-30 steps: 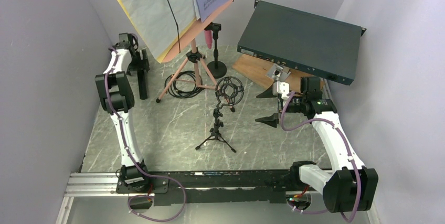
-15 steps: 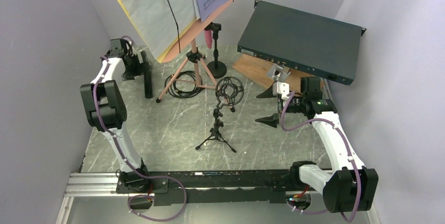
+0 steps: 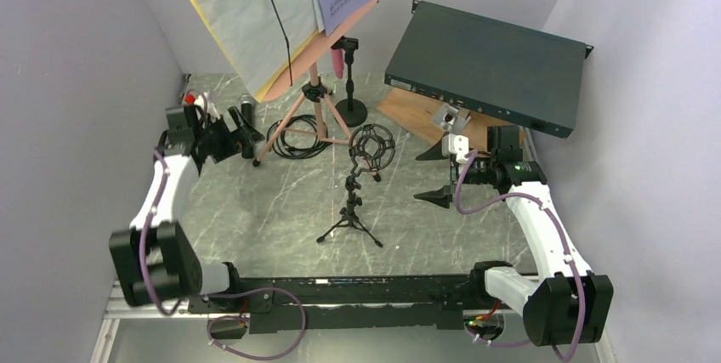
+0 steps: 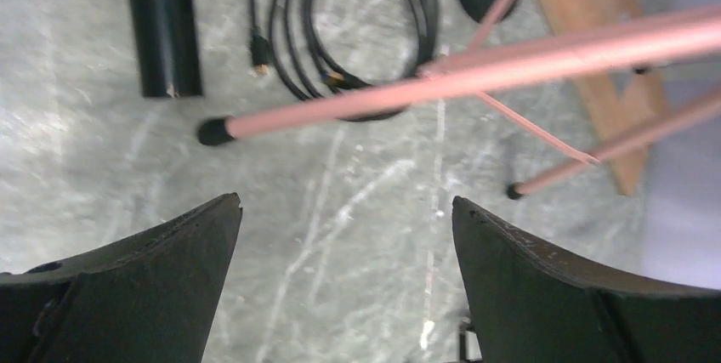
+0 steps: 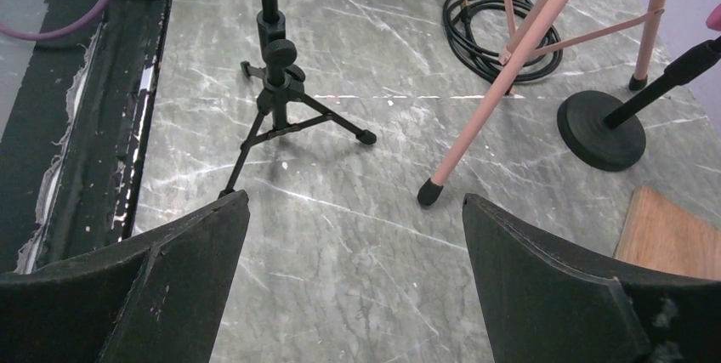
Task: Pack up the instrument practice props
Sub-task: Place the microphone at the center of the board.
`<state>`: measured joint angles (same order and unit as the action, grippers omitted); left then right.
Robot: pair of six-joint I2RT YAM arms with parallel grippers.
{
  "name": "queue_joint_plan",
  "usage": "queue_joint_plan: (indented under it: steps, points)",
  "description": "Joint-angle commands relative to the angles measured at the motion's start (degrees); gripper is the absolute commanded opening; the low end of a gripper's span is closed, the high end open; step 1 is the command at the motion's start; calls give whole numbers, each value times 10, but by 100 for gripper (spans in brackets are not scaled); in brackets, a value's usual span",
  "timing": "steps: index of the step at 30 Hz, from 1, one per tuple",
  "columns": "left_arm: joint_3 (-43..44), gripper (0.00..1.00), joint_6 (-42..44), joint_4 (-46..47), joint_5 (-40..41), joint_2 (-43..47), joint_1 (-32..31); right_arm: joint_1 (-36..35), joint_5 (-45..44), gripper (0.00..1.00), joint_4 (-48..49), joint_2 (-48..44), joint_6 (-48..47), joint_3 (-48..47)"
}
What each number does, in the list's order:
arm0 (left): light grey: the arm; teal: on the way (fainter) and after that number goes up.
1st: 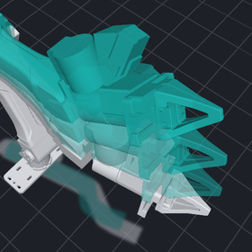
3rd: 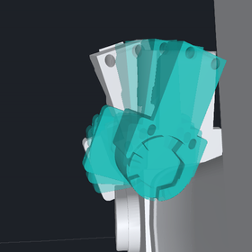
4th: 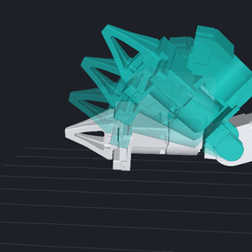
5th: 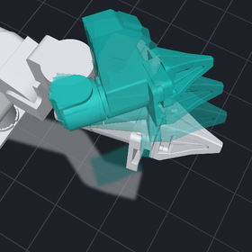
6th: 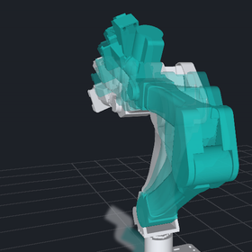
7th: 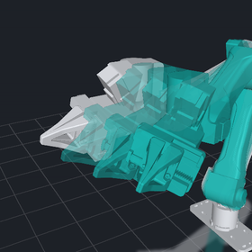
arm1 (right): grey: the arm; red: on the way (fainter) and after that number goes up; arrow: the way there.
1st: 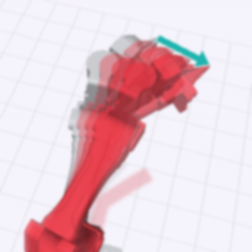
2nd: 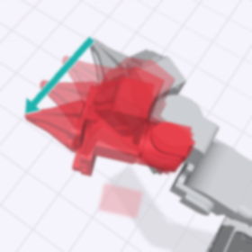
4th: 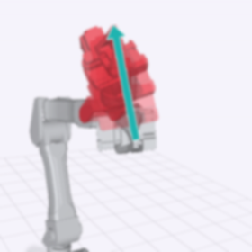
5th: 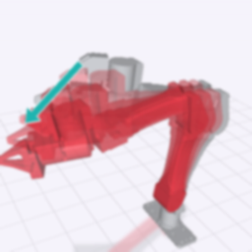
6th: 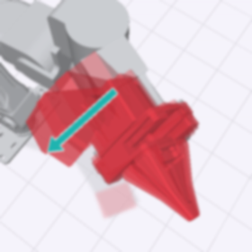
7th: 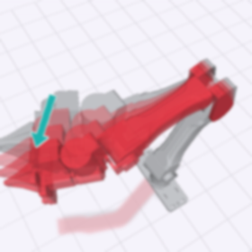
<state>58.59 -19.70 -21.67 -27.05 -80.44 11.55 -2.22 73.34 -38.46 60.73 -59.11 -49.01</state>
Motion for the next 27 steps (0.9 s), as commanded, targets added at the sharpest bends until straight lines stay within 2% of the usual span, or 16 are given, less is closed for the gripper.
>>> queue_joint_plan:
  steps: [1,7,11,15,20,23,27]
  points:
    - [-102,99,-106,80,-69,129,2,4,9,99,-10,-8,-24,-18]
    - [-210,100,-155,115,-178,273,2,10,8,99,-6,-26,-9,-10]
    - [-239,99,-141,91,-214,375,-2,20,13,99,-26,-39,-12,-6]
    - [-260,97,-160,129,-274,436,-33,32,15,99,-46,-57,-15,9]
    - [-259,97,-123,138,-207,469,-152,59,60,99,-31,-76,25,33]
    - [-270,96,-112,167,-157,462,-230,66,74,99,-37,-75,35,34]
    - [-277,100,-93,212,-104,430,-341,66,61,99,-54,-86,29,56]
